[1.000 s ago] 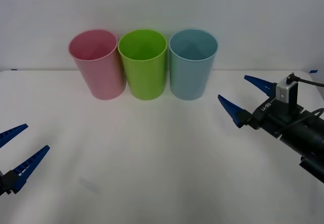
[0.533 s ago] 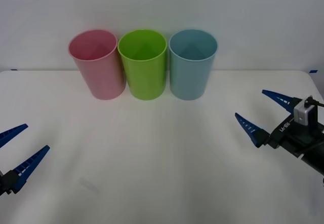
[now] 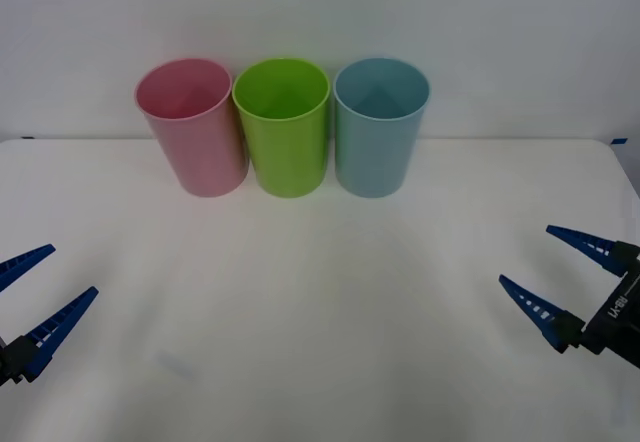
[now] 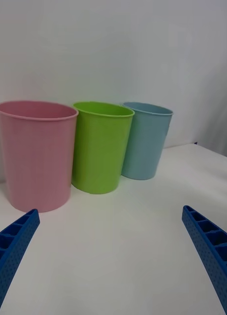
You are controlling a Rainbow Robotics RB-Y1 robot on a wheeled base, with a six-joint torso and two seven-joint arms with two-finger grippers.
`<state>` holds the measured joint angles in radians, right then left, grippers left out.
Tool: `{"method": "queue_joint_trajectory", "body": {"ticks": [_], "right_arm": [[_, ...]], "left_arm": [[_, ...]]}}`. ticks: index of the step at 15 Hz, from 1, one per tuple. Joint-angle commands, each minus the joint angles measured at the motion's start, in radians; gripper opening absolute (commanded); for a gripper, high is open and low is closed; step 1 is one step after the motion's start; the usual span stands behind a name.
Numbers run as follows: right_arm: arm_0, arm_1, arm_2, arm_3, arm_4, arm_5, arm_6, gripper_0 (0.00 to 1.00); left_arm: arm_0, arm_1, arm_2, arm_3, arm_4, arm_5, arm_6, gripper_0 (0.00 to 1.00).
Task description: Grasp the object on the table and drop it into the matching bin: aluminum can to the light blue bin, PET bottle to the pink bin.
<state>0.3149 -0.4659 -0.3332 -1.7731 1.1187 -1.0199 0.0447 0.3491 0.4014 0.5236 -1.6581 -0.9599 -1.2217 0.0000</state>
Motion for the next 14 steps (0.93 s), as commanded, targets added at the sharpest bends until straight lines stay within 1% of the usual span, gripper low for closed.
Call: {"method": "queue_joint_trajectory", "body": {"ticks": [1,3,8,10,12,14], "right_arm": [[0.056,0.0,-0.026,0.001,-0.045,-0.039,0.01,1.0],[0.102,0.0,-0.038,0.001,-0.083,-0.054,0.02,1.0],[0.179,0.0,-0.061,0.004,-0.132,-0.082,0.046,1.0],[0.191,0.0,-0.067,0.031,-0.152,-0.103,0.057,1.0],[0.182,0.0,-0.076,0.087,-0.165,-0.152,0.066,1.0],[0.17,0.0,-0.089,0.118,-0.163,-0.187,0.075,1.0]], "left_arm": [[0.0,0.0,0.0,0.0,0.0,0.0,0.0,1.0],[0.0,0.0,0.0,0.0,0.0,0.0,0.0,1.0],[0.0,0.0,0.0,0.0,0.0,0.0,0.0,1.0],[0.0,0.0,0.0,0.0,0.0,0.0,0.0,1.0],[0.0,0.0,0.0,0.0,0.0,0.0,0.0,1.0],[0.0,0.0,0.0,0.0,0.0,0.0,0.0,1.0]]}}
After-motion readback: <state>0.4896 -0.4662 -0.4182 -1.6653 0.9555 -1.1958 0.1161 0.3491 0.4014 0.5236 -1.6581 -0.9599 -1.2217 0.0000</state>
